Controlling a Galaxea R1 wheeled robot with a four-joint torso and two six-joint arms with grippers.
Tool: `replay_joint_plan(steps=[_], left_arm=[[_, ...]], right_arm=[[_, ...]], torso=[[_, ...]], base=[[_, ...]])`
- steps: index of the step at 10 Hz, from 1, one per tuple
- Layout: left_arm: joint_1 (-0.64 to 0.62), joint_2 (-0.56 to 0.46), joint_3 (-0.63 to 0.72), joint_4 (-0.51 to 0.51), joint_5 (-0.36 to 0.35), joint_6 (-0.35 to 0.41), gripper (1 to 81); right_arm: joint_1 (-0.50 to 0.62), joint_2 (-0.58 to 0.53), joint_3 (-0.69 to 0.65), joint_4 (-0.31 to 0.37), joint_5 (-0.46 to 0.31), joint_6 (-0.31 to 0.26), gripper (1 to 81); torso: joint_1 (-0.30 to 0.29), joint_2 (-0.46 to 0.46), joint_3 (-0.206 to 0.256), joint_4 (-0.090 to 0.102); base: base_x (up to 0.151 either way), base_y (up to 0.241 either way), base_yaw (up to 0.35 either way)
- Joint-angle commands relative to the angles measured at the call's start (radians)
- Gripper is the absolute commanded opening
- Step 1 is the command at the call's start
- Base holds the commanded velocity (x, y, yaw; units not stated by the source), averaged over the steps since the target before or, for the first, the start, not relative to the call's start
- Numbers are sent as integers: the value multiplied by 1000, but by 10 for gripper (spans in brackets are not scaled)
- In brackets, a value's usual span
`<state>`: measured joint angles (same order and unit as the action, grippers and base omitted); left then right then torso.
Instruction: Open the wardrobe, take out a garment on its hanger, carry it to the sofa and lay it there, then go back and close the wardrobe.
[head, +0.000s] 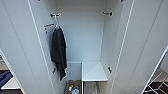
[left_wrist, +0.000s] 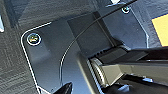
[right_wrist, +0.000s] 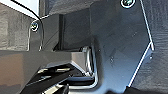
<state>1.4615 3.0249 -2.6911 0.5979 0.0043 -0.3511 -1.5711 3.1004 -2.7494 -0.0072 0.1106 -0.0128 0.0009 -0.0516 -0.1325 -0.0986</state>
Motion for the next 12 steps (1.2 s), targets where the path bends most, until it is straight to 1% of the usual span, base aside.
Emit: replay_joint_plan(steps=[1,2,3,4,5,7,8,9,10,11,12], left_arm=[[-36,-16,2,-110,72,-48,811],[-30,-21,5,-130,100,-48,811],[-26,-24,5,-128,105,-34,811],[-29,-21,2,-135,131,-23,811],[-33,-26,0,-198,169,27,811],[-46,-53,8,-539,163,316,811],[-48,-50,11,-648,166,406,811],[-51,-40,-6,-679,158,428,811],[-65,-43,-42,-678,158,437,811],[-89,-43,-55,-673,171,443,811],[-95,-67,-46,-669,174,455,811]], right_arm=[[41,8,2,6,-54,-4,811],[42,5,1,6,-52,0,811],[44,5,1,6,-52,0,811],[51,3,1,6,-54,5,811],[48,2,5,6,-54,7,811],[48,2,5,6,-54,7,811],[48,3,1,7,-54,7,811],[58,2,-2,9,-75,7,811],[77,-9,-19,9,-119,7,811],[85,-24,-10,10,-143,10,811],[84,-56,35,3,-138,7,811]], torso=[[0,0,0,0],[0,0,0,0],[0,0,0,0],[0,0,0,0],[0,0,0,0],[0,0,0,0],[0,0,0,0],[0,0,0,0],[0,0,0,0],[0,0,0,0],[0,0,0,0]], base=[[0,0,0],[0,0,0],[0,0,0],[0,0,0],[0,0,0],[0,0,0],[0,0,0],[0,0,0],[0,0,0],[0,0,0],[0,0,0]])
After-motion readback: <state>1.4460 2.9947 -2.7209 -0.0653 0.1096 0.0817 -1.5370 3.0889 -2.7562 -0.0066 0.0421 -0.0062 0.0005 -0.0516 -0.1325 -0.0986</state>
